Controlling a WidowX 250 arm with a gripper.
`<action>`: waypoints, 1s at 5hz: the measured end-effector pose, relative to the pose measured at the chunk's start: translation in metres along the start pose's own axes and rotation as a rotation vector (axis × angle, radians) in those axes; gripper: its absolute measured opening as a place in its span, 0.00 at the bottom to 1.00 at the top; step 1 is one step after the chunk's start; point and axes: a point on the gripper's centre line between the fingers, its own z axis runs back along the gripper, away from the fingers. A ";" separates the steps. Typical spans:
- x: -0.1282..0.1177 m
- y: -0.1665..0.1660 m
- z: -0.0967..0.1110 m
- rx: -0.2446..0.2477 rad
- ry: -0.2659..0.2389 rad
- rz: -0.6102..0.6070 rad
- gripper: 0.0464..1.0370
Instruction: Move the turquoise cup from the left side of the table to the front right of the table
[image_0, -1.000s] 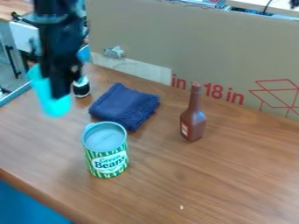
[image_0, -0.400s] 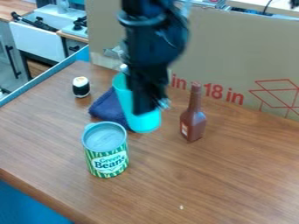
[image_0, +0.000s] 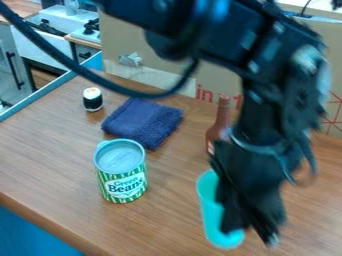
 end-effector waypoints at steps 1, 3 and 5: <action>-0.001 -0.009 -0.001 -0.008 0.008 -0.020 0.06; 0.005 -0.007 -0.037 0.009 0.067 0.015 0.06; 0.009 -0.007 -0.048 0.009 0.082 0.052 0.06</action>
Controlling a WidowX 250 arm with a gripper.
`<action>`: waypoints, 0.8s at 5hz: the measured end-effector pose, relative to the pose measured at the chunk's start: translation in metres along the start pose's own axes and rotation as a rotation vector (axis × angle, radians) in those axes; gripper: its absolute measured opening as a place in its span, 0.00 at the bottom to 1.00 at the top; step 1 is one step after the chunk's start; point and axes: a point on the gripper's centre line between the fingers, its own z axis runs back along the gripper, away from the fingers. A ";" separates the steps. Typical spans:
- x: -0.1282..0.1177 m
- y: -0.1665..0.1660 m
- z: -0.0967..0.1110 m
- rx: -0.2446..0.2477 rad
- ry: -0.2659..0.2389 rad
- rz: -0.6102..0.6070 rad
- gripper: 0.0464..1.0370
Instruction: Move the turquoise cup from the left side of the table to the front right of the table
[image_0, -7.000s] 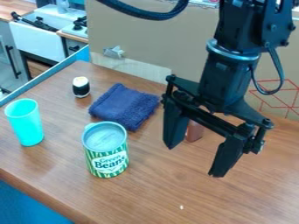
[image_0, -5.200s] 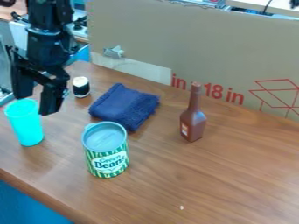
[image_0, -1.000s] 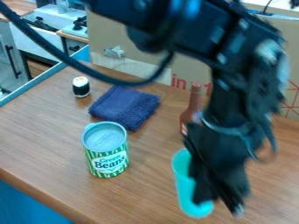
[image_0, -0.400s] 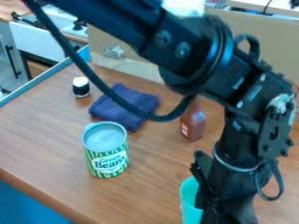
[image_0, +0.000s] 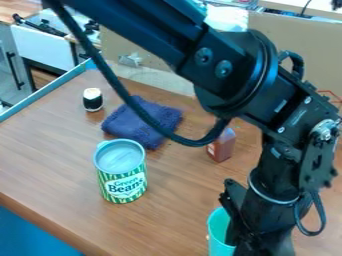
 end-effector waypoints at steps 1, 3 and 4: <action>-0.001 0.000 0.000 -0.001 0.011 0.027 0.08; -0.017 0.007 0.028 0.033 -0.006 0.120 0.59; -0.032 0.019 0.065 0.017 -0.070 0.205 0.89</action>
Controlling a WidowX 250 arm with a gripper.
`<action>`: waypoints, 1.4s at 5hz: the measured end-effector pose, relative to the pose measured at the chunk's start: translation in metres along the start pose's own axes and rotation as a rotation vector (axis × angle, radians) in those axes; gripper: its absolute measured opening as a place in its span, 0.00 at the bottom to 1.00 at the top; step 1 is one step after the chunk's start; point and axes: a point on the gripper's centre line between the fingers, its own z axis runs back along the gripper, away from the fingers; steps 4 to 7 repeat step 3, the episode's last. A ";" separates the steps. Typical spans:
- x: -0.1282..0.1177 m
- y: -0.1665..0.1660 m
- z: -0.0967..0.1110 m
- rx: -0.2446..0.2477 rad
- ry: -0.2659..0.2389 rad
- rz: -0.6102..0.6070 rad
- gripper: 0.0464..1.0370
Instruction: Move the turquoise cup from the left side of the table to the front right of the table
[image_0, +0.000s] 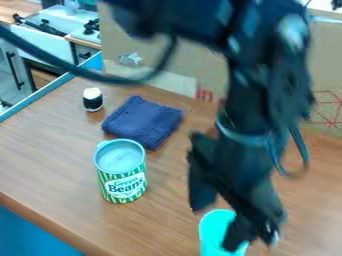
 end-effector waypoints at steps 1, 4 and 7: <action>-0.007 0.021 0.020 0.012 0.032 0.092 0.97; -0.023 0.088 0.060 0.011 0.061 0.410 0.96; -0.023 0.088 0.060 0.011 0.061 0.410 0.96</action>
